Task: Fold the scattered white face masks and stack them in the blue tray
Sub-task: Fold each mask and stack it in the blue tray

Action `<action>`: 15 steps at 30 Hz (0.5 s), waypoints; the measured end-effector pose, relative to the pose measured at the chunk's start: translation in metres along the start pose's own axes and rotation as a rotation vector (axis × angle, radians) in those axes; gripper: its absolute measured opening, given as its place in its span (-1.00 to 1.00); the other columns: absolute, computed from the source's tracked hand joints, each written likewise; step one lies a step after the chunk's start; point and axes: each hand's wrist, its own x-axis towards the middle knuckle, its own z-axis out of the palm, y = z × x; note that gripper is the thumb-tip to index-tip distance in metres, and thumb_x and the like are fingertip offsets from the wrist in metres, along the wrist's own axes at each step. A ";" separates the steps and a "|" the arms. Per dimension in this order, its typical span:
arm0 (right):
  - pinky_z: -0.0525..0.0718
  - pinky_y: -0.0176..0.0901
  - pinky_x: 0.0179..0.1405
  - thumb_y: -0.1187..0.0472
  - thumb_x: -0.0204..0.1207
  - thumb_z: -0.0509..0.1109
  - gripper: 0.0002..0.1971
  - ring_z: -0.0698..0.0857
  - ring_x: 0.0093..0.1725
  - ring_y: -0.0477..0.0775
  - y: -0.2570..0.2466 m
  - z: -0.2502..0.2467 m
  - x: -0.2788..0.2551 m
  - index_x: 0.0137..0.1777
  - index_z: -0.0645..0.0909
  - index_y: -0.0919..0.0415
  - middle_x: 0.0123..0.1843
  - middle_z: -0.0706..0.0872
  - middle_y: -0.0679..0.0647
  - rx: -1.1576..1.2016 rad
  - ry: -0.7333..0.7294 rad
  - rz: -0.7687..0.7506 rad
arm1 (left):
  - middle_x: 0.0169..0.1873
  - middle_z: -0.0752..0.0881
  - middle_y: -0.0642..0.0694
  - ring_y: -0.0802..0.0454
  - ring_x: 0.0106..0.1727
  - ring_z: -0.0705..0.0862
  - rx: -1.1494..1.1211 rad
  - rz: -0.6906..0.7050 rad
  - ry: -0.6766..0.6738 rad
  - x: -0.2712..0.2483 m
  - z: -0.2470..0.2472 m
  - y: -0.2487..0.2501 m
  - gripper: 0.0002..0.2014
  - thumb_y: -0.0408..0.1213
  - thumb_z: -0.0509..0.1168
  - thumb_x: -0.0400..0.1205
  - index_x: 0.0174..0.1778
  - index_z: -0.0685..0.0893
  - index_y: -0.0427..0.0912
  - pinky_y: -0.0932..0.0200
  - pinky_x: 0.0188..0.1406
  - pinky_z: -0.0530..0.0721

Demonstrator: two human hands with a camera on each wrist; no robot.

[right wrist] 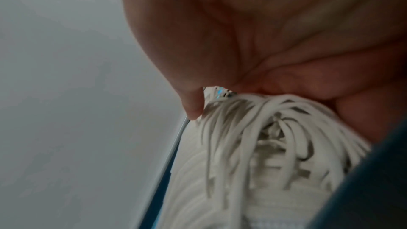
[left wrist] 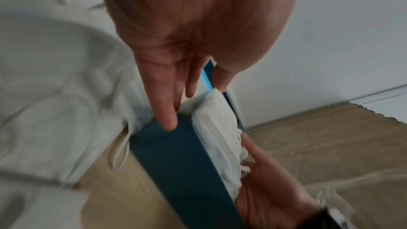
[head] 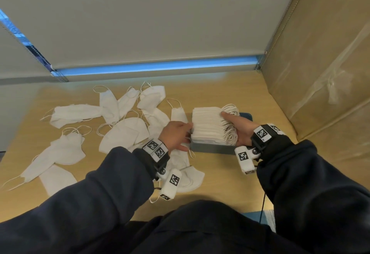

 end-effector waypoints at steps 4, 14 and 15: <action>0.64 0.24 0.42 -0.49 0.24 0.55 -0.09 0.79 0.27 0.27 0.006 -0.011 0.018 0.48 0.61 0.10 0.33 0.78 0.21 -0.066 0.032 -0.043 | -0.03 0.81 -0.23 -0.14 -0.07 0.84 0.030 0.043 0.048 0.007 0.002 -0.007 -0.62 0.05 0.42 0.67 0.07 0.76 -0.25 -0.06 -0.27 0.85; 0.57 0.32 0.47 -0.31 0.61 0.31 -0.34 0.73 0.34 0.38 0.013 0.014 0.004 0.48 0.62 0.20 0.34 0.76 0.31 0.367 -0.031 -0.069 | -0.06 0.81 -0.12 -0.10 -0.15 0.86 0.283 0.150 0.085 0.005 0.006 -0.010 -0.57 0.16 0.48 0.57 0.08 0.71 -0.15 -0.10 -0.31 0.87; 0.56 0.33 0.48 -0.32 0.61 0.31 -0.33 0.73 0.34 0.38 0.014 0.014 0.005 0.48 0.62 0.20 0.34 0.76 0.31 0.377 -0.033 -0.073 | -0.04 0.81 -0.13 -0.11 -0.16 0.86 0.285 0.156 0.084 0.005 0.005 -0.011 -0.60 0.08 0.50 0.58 0.14 0.70 -0.16 -0.14 -0.28 0.88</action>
